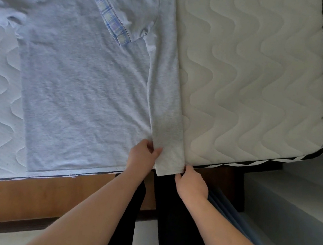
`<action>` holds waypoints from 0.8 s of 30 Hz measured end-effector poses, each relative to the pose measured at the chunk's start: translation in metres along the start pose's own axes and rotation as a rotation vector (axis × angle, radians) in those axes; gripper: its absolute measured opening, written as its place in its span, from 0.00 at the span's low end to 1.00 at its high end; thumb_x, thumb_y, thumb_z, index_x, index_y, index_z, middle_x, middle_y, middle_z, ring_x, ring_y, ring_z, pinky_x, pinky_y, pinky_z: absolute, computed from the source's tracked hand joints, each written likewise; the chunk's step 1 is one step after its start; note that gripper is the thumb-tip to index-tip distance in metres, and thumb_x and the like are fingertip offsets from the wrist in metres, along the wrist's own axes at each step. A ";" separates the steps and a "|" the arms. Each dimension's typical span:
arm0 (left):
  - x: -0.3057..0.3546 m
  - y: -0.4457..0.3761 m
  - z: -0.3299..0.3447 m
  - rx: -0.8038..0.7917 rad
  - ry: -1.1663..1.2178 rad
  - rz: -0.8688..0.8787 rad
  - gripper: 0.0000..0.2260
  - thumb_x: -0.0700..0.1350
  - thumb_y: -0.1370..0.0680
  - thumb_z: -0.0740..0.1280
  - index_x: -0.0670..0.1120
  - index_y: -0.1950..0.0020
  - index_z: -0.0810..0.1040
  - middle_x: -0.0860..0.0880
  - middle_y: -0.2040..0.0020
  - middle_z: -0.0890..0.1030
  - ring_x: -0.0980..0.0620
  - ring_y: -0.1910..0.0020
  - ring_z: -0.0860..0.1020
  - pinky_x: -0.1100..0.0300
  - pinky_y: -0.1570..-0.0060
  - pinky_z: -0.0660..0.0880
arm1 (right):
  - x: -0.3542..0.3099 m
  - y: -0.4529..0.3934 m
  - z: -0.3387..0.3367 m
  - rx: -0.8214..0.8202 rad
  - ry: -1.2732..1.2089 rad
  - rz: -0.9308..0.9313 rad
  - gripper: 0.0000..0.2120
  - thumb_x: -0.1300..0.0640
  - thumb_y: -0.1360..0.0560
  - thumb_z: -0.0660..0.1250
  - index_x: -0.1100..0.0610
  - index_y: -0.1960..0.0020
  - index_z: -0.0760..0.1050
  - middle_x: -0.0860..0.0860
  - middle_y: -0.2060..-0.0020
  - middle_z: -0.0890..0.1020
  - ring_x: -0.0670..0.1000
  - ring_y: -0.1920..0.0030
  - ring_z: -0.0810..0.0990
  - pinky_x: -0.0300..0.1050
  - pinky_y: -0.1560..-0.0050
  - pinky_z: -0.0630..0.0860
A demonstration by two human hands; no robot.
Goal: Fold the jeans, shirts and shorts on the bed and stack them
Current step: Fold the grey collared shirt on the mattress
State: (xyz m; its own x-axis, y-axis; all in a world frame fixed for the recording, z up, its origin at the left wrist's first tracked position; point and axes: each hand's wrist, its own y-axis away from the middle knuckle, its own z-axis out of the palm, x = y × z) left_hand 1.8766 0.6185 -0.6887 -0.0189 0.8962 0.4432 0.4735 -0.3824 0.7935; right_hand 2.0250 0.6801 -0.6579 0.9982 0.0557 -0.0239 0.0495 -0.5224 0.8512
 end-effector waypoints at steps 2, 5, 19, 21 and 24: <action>0.007 0.000 -0.002 0.030 0.053 0.036 0.06 0.53 0.23 0.70 0.54 0.52 0.75 0.58 0.58 0.80 0.62 0.60 0.77 0.68 0.66 0.67 | 0.002 0.001 -0.004 0.069 -0.047 -0.095 0.15 0.47 0.21 0.61 0.53 0.38 0.68 0.52 0.47 0.78 0.56 0.51 0.80 0.47 0.60 0.73; 0.015 0.000 -0.005 0.053 0.126 0.045 0.05 0.49 0.22 0.67 0.53 0.47 0.75 0.56 0.57 0.80 0.60 0.60 0.78 0.68 0.67 0.69 | 0.000 -0.001 -0.006 0.100 -0.020 -0.196 0.15 0.46 0.23 0.63 0.53 0.42 0.67 0.50 0.55 0.76 0.55 0.60 0.76 0.46 0.65 0.69; 0.046 -0.033 -0.043 0.076 -0.033 0.137 0.13 0.50 0.24 0.67 0.48 0.42 0.73 0.52 0.53 0.79 0.52 0.53 0.77 0.60 0.62 0.68 | -0.014 -0.014 -0.033 -0.040 0.082 -0.045 0.11 0.54 0.22 0.63 0.57 0.42 0.70 0.57 0.45 0.78 0.59 0.44 0.78 0.49 0.50 0.74; 0.060 -0.050 -0.057 0.133 0.004 0.181 0.14 0.48 0.23 0.67 0.47 0.38 0.74 0.51 0.51 0.80 0.52 0.50 0.77 0.60 0.55 0.68 | -0.028 -0.026 -0.050 0.018 0.022 -0.050 0.15 0.51 0.21 0.62 0.59 0.39 0.68 0.58 0.41 0.77 0.60 0.40 0.76 0.51 0.44 0.73; 0.089 -0.077 -0.078 0.187 0.081 0.211 0.17 0.48 0.22 0.67 0.46 0.35 0.74 0.53 0.51 0.78 0.52 0.49 0.77 0.60 0.49 0.70 | -0.054 -0.047 -0.075 0.096 -0.188 -0.166 0.14 0.53 0.22 0.63 0.58 0.39 0.70 0.57 0.43 0.78 0.58 0.42 0.77 0.46 0.48 0.71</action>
State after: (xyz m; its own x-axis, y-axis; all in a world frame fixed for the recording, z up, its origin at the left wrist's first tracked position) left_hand 1.7696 0.7100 -0.6783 0.0302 0.7774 0.6283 0.6282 -0.5037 0.5930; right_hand 1.9665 0.7650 -0.6571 0.9645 -0.0071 -0.2641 0.2075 -0.5985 0.7738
